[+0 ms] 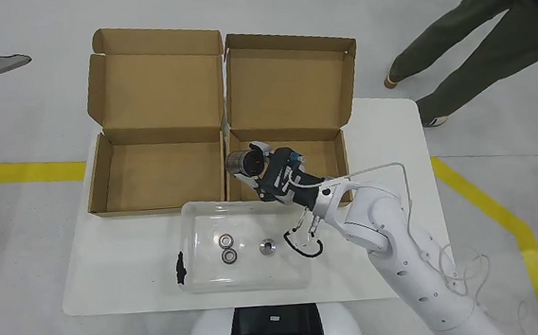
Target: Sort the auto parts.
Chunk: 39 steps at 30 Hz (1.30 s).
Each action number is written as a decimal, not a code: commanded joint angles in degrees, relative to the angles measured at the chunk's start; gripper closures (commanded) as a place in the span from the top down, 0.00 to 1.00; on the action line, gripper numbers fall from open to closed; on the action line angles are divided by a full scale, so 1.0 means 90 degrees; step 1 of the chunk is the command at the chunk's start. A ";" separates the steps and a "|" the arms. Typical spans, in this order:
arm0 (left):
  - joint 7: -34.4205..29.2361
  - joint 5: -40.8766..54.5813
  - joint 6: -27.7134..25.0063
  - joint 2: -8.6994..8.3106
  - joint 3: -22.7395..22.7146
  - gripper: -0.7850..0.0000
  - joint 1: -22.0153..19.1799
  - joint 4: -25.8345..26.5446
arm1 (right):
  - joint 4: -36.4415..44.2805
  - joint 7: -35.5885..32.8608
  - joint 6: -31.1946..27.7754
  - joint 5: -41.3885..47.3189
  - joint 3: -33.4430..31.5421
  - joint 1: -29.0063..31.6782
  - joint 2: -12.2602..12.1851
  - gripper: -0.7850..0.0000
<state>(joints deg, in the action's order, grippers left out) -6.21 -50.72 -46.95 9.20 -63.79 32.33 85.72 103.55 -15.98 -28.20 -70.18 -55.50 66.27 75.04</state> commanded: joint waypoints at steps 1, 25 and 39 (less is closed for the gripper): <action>0.0000 0.0000 0.0000 0.0000 0.0000 1.00 0.0000 0.0000 | 0.0000 0.0000 0.0000 0.0000 0.0000 0.0000 0.0000 0.00; 0.0000 0.0000 0.0000 0.0000 0.0000 1.00 0.0000 0.0000 | -0.1194 -0.1255 0.0000 0.0513 -0.0025 -0.0505 0.0020 0.00; 0.0000 0.0000 0.0000 0.0000 0.0000 1.00 0.0000 0.0000 | -0.2414 -0.1869 0.0977 0.0914 0.0741 -0.1309 0.0332 0.00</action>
<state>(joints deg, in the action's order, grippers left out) -6.21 -50.72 -46.95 9.20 -63.79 32.33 85.72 82.78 -32.83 -20.07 -62.25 -49.25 55.04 77.80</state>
